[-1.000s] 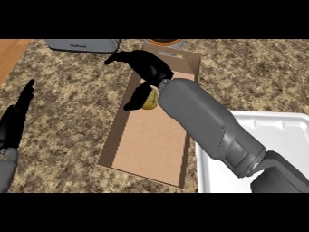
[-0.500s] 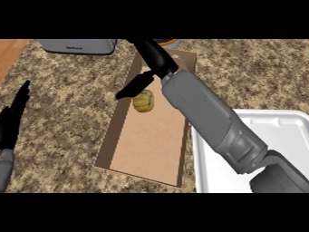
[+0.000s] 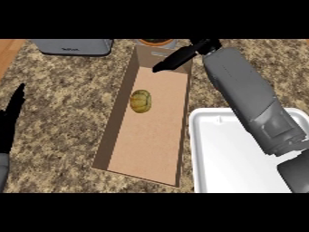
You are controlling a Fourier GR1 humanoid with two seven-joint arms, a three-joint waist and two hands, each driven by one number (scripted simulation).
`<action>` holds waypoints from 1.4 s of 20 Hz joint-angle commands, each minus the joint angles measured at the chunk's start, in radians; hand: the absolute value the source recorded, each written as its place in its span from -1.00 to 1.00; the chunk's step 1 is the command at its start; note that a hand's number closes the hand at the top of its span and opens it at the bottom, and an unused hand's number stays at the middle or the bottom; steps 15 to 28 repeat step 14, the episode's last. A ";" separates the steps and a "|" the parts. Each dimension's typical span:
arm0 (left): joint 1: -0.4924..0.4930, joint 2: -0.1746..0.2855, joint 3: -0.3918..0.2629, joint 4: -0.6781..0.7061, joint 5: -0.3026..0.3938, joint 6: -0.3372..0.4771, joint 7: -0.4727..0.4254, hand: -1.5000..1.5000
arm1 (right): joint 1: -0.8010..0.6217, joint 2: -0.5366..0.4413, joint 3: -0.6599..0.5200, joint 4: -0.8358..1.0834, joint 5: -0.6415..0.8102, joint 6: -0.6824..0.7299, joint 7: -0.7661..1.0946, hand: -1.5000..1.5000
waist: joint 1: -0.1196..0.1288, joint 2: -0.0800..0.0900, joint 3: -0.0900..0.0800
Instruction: Pick the squash from the tray and place it in the cardboard box
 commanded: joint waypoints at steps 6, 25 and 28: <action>0.013 -0.004 -0.002 -0.036 -0.004 -0.017 0.026 0.00 | 0.023 -0.246 -0.064 0.148 0.009 0.214 -0.118 -1.00 | 0.009 0.005 0.001; -0.003 0.008 0.007 -0.031 0.002 -0.045 -0.005 0.00 | 0.032 -0.382 -0.029 0.214 0.085 0.353 -0.236 -1.00 | 0.038 0.019 0.002; -0.003 0.008 0.007 -0.031 0.002 -0.045 -0.005 0.00 | 0.032 -0.382 -0.029 0.214 0.085 0.353 -0.236 -1.00 | 0.038 0.019 0.002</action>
